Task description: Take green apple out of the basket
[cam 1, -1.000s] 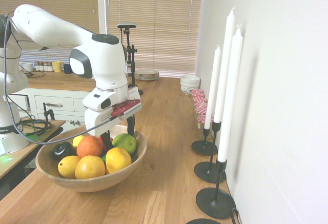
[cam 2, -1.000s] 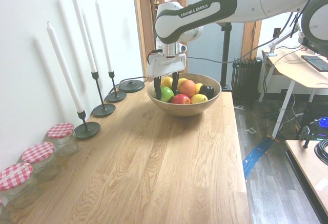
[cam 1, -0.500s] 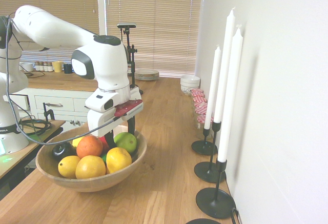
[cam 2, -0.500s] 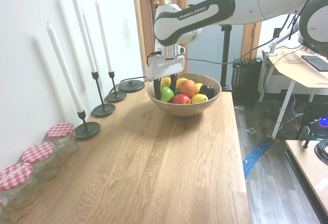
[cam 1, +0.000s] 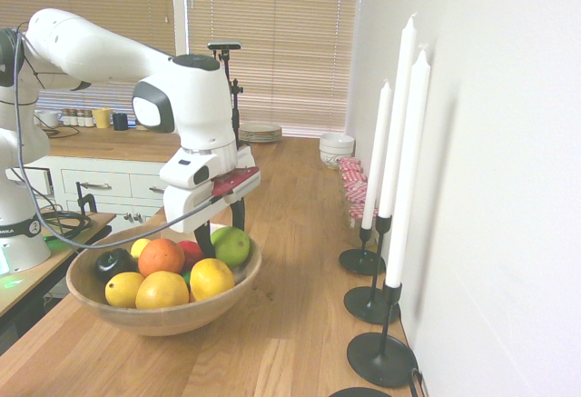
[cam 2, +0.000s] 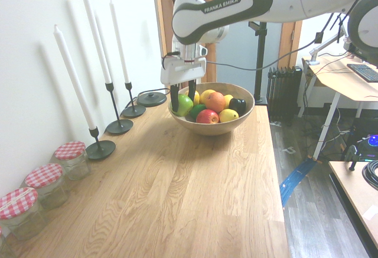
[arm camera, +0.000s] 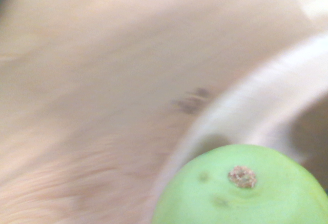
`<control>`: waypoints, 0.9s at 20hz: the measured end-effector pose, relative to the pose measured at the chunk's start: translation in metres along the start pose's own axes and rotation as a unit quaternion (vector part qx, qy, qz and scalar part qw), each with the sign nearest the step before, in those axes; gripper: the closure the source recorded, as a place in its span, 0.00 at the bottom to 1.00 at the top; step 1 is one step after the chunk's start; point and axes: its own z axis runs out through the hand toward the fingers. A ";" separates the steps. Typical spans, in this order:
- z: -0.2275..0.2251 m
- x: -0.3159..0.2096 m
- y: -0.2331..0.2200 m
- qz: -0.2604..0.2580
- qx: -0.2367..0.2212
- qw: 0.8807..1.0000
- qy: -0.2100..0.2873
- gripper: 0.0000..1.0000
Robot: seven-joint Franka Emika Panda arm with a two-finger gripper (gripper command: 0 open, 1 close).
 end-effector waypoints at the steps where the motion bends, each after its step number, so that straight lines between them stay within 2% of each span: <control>1: -0.013 -0.009 -0.006 -0.008 0.006 1.000 0.002 1.00; 6: -0.068 -0.059 -0.031 -0.051 0.027 0.998 0.011 1.00; 10: -0.084 -0.115 -0.059 -0.106 0.020 0.994 0.020 1.00; 14: -0.078 -0.191 -0.088 -0.180 -0.006 0.983 0.031 1.00; 18: -0.042 -0.256 -0.101 -0.241 -0.041 0.969 0.035 1.00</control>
